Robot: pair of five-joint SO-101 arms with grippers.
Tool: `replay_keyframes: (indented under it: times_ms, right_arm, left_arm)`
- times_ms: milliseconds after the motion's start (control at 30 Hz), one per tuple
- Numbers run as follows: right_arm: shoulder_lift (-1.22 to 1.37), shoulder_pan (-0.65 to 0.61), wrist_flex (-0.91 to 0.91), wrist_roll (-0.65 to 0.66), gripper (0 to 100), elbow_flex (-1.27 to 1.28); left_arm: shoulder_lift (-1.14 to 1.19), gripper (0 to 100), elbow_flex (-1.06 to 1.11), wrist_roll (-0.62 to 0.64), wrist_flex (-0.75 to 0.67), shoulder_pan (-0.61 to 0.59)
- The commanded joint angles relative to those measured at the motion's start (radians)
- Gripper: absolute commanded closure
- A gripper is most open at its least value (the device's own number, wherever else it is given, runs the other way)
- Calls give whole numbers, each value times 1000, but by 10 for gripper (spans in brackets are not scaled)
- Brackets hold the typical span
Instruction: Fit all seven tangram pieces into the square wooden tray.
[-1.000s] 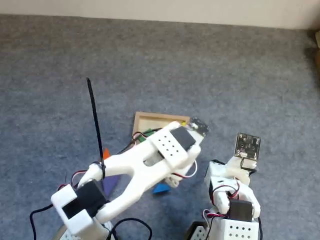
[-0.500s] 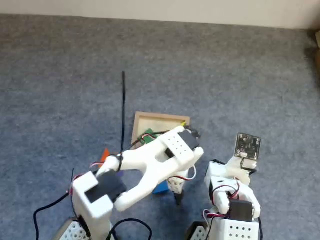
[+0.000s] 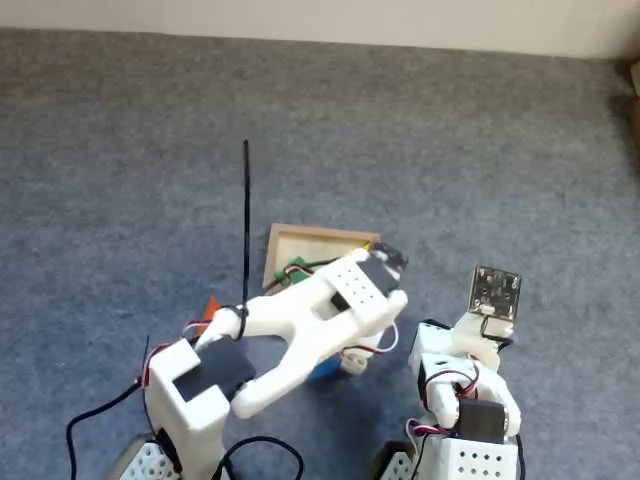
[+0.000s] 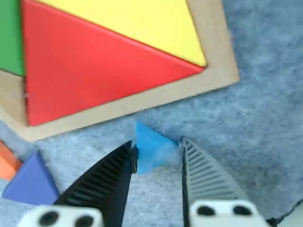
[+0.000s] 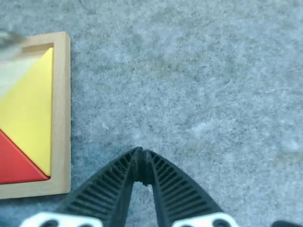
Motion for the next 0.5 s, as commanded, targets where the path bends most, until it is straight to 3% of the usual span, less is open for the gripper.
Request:
replay_keyframes:
  times_ms: [0,467]
  right_arm:
    - [-12,12,-19,8,992,99]
    - [-12,12,-19,8,992,99]
  left_arm:
    - [-84,924,-12,8,-12,-15]
    - [-259,949,-22,9,9,-74]
